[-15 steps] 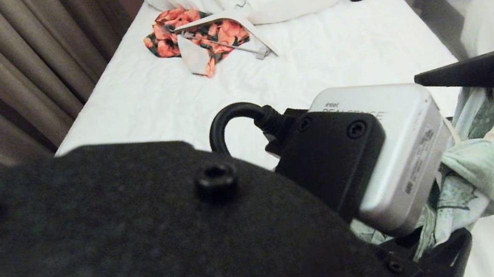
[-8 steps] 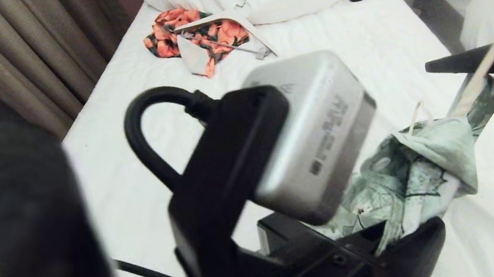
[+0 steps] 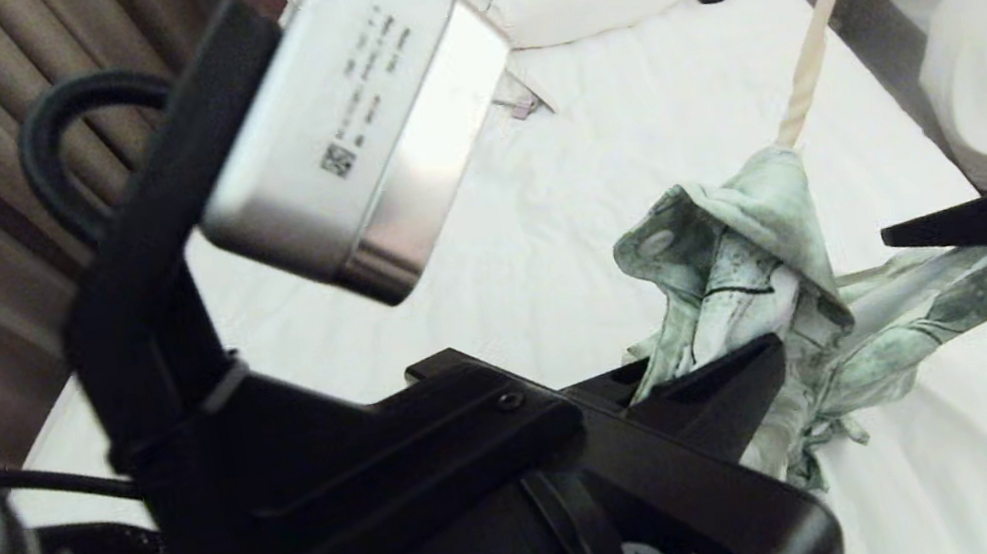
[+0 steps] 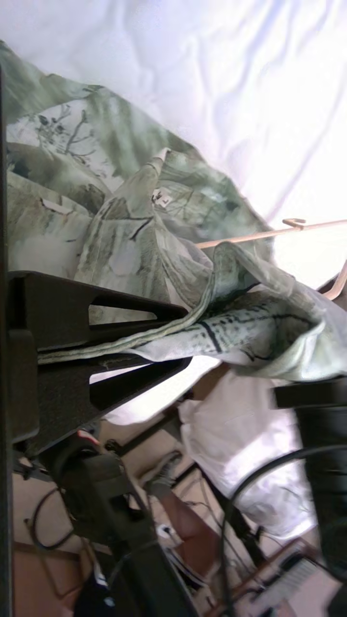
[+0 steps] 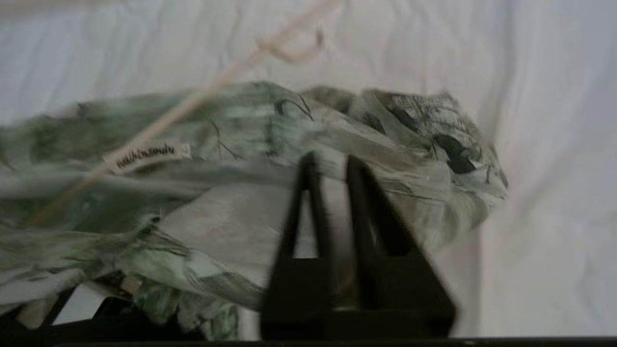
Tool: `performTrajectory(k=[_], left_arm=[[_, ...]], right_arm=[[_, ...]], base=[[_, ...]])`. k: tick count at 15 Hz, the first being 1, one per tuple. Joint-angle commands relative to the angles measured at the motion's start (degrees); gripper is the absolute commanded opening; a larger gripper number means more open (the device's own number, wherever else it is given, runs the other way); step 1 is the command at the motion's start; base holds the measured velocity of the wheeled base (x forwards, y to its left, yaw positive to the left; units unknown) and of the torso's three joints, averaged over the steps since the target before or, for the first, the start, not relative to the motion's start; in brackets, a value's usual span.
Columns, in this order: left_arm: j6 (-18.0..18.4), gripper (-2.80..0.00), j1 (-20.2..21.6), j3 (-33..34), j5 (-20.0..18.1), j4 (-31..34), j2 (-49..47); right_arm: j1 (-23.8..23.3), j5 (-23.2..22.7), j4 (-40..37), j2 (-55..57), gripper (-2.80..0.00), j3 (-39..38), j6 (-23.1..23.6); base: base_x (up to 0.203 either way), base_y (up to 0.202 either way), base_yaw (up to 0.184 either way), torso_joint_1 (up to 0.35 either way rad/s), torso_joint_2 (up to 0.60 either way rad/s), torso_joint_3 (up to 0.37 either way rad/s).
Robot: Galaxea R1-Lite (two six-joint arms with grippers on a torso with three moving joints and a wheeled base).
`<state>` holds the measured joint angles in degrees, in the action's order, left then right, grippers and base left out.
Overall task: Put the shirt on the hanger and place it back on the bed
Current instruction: Hook the other side of the shirt onto the hanger
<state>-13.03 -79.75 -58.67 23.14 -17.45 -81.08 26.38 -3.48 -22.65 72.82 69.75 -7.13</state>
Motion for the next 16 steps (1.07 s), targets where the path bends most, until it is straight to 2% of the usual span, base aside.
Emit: performTrajectory(k=[1,4,7,10,14,16], left_arm=[[0.1,-2.80,0.5,-0.3,0.4,-1.2,0.6],[0.4,-2.80,0.8,-0.6,0.8,-2.1,1.3],[0.5,-2.80,1.8,-1.1,1.2,-2.1,2.0],[2.6,-2.80,4.2,-1.4,2.6,-2.5,2.3],[2.7,-2.80,4.1,-1.6,2.8,-3.4,4.6],[3.4,-2.80,4.0,-1.6,2.8,-3.4,6.3]], right_arm=[[0.1,0.3,-1.7,-1.4,0.00,0.2,-0.5],[0.1,0.7,-5.4,-4.1,0.00,0.4,-1.8],[0.2,3.1,-15.2,-6.0,0.00,3.2,-1.8],[0.1,5.6,-23.9,-8.2,0.00,5.7,-1.8],[-0.1,15.5,-24.0,-9.4,0.00,5.7,-2.0],[-0.2,21.9,-24.1,-9.2,0.00,5.7,-2.0]], base=[[0.000,0.000,0.000,0.000,0.00,0.000],[0.000,0.000,0.000,0.000,0.00,0.000],[0.000,0.000,0.000,0.000,0.00,0.000],[0.000,0.000,0.000,0.000,0.00,0.000],[0.000,0.000,0.000,0.000,0.00,0.000],[0.000,0.000,0.000,0.000,0.00,0.000]])
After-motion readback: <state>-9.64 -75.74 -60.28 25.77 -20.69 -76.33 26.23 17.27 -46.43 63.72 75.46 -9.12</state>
